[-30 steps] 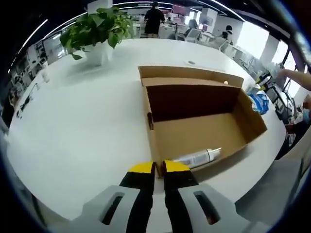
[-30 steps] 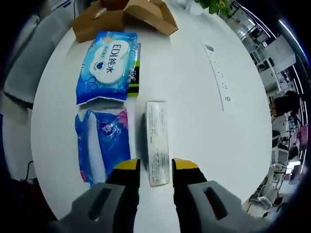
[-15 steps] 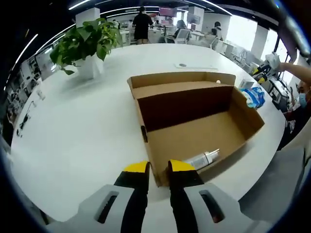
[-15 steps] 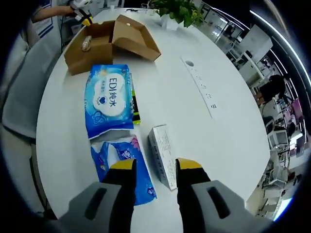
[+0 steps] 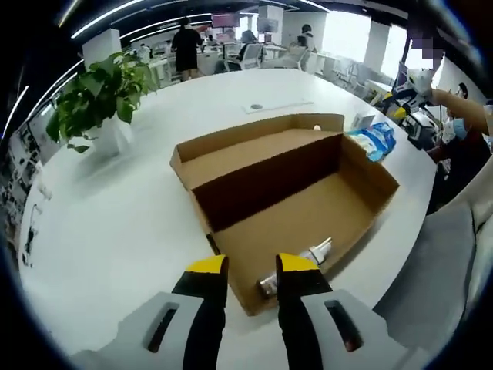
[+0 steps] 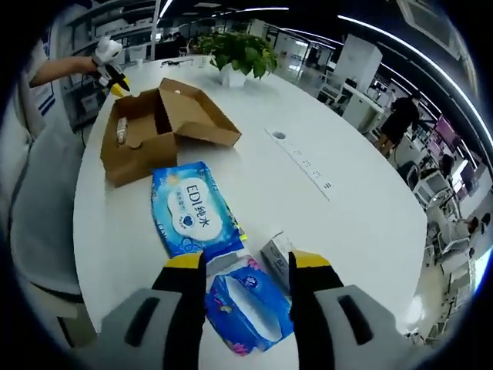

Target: Operate the shoe box by opening the lid, removing the specified soft item, and placing it in the target area until the item is outside and the box remains undamaged.

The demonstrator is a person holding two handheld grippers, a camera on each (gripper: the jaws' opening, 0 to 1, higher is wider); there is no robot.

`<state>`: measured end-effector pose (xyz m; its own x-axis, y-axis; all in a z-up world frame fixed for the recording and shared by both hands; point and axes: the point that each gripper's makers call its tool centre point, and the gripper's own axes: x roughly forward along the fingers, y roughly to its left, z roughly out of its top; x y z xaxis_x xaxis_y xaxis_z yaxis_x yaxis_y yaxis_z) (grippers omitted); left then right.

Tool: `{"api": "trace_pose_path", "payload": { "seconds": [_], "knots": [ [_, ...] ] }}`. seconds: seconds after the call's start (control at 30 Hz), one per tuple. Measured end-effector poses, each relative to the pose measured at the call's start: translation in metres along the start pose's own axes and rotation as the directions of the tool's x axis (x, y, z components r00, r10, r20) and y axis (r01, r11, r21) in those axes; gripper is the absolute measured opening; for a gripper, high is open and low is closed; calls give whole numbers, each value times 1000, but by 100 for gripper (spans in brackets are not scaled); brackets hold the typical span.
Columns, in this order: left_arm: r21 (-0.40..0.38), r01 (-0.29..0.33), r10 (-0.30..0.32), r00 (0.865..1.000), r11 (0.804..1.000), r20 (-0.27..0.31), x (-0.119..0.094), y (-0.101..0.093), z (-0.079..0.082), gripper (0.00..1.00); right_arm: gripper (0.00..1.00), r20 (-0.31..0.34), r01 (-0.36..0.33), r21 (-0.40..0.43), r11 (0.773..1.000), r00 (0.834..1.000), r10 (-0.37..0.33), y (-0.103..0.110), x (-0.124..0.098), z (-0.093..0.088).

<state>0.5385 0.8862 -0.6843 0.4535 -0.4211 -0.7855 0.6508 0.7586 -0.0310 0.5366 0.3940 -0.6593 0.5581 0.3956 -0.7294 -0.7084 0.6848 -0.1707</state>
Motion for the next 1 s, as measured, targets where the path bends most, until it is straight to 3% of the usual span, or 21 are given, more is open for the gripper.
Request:
{"api": "trace_pose_path", "payload": {
  "seconds": [0.2,0.33,0.5,0.63,0.73,0.87,1.0],
  "knots": [
    [113,87,-80,995,990,-64,8,-10,6,25,47,34,33,60,998,999,-35,23,-9,6],
    [179,145,-126,986,973,-114,15,-17,7,27,52,67,49,108,993,996,-57,42,-14,12],
    [258,229,-182,964,939,-194,26,-25,3,30,57,98,52,152,987,993,-67,64,-19,16],
    [305,283,-214,947,909,-239,32,-27,2,30,61,114,60,183,981,990,-82,77,-25,13],
    [363,350,-252,923,864,-289,36,-30,-1,31,64,117,69,202,977,989,-94,87,-31,9],
    [397,404,-272,897,824,-348,42,-31,-6,31,68,128,68,251,966,986,-103,100,-38,3],
    [425,442,-288,879,790,-379,44,-35,-6,32,72,138,77,304,950,983,-124,112,-45,-1]
  ]
}}
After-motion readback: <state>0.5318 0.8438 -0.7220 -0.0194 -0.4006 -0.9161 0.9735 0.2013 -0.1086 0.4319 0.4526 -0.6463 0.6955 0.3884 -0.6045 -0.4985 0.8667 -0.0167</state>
